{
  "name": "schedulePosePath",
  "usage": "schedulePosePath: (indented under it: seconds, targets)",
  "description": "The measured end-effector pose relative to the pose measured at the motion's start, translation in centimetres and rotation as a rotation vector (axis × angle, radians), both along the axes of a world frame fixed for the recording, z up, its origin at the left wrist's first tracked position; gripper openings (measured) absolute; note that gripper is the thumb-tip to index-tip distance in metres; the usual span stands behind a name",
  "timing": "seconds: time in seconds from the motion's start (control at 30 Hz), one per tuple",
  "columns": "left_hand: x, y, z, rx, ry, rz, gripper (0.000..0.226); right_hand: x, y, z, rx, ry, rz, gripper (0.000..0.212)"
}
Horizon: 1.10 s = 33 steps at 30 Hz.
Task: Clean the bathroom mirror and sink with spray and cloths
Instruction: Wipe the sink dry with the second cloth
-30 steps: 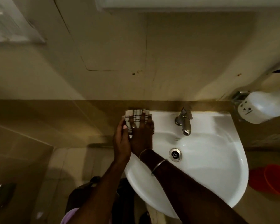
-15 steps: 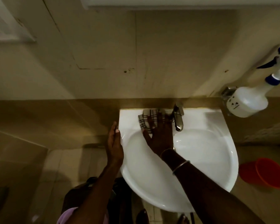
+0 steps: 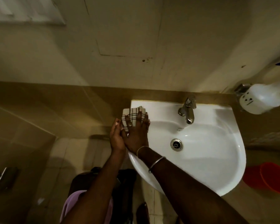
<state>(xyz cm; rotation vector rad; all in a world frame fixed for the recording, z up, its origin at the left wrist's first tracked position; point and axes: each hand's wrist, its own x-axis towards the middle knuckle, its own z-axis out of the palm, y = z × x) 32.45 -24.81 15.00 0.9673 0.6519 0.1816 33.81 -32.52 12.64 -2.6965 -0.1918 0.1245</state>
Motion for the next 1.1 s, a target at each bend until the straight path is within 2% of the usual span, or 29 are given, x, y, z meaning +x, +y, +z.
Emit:
schedulePosePath:
  seconds: [0.13, 0.27, 0.37, 0.57, 0.7, 0.8, 0.97, 1.1]
  targets:
    - [-1.1, 0.3, -1.0, -0.058, 0.090, -0.018, 0.041, -1.2, -0.5, -0.1, 0.006, 0.047, 0.075, 0.071]
    - [-2.6, 0.5, -1.0, -0.082, 0.097, -0.107, 0.040, 0.5, 1.0, 0.5, 0.011, 0.058, -0.116, 0.078]
    - [-3.2, 1.1, -0.6, -0.064, 0.103, -0.148, 0.039, 1.4, 1.3, 1.2, 0.019, 0.073, -0.226, 0.075]
    - [-6.2, 1.1, -0.1, -0.088, 0.151, -0.030, 0.042, -1.8, 0.9, 0.5, -0.035, 0.021, -0.033, 0.076]
    - [-8.2, 0.9, -0.3, -0.030, 0.171, -0.021, 0.040, -4.8, 1.2, 0.5, -0.032, 0.079, 0.038, 0.071]
    - [-9.8, 0.2, -0.4, 0.021, 0.148, -0.041, 0.042, -7.5, 0.0, 1.9, 0.061, 0.141, 0.102, 0.067]
    - [-11.5, -1.5, -0.1, 0.064, 0.101, -0.060, 0.040, -11.1, -2.3, 2.5, 0.143, 0.259, 0.114, 0.074]
    - [-13.5, -2.8, 0.0, 0.088, 0.091, -0.060, 0.038, -13.7, -4.2, 3.3, 0.172, 0.259, 0.115, 0.067]
